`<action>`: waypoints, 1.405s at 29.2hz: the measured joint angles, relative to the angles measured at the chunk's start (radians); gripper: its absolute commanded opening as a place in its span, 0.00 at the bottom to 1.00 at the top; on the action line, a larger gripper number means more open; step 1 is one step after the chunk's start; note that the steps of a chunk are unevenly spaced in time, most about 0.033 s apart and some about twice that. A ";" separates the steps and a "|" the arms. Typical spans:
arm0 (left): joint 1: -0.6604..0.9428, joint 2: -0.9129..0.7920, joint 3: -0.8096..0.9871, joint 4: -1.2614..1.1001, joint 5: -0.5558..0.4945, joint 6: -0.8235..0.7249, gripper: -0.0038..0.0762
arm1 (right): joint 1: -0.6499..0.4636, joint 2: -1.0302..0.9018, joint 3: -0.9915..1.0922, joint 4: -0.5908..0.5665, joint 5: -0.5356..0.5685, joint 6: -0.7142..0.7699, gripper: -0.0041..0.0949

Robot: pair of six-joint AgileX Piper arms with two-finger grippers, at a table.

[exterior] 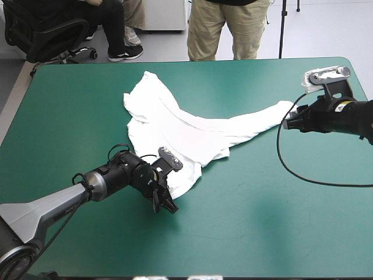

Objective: Fold the cloth

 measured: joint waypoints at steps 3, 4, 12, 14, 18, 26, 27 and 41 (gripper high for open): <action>0.000 0.000 0.000 -0.001 0.002 0.000 0.04 | 0.000 0.072 0.000 -0.035 -0.054 0.022 0.55; 0.000 0.000 0.000 -0.001 0.002 0.000 0.04 | 0.000 0.105 0.000 -0.052 -0.076 0.033 0.58; 0.000 0.000 0.000 -0.002 0.002 0.000 0.04 | -0.050 0.374 -0.004 -0.080 -0.280 0.096 0.61; 0.000 0.000 0.000 -0.002 0.003 0.000 0.04 | -0.067 0.449 -0.026 -0.078 -0.298 0.100 0.61; 0.000 0.000 0.000 -0.002 0.004 0.000 0.04 | -0.081 0.587 -0.098 -0.075 -0.309 0.103 0.61; 0.000 0.000 0.000 -0.001 0.004 -0.001 0.04 | -0.084 0.828 -0.327 -0.075 -0.308 0.142 0.57; 0.000 0.000 0.000 -0.001 0.004 -0.001 0.04 | -0.087 0.852 -0.357 -0.075 -0.301 0.148 0.54; 0.000 0.001 0.000 -0.001 0.004 -0.001 0.04 | -0.119 0.933 -0.465 -0.177 -0.153 0.147 0.55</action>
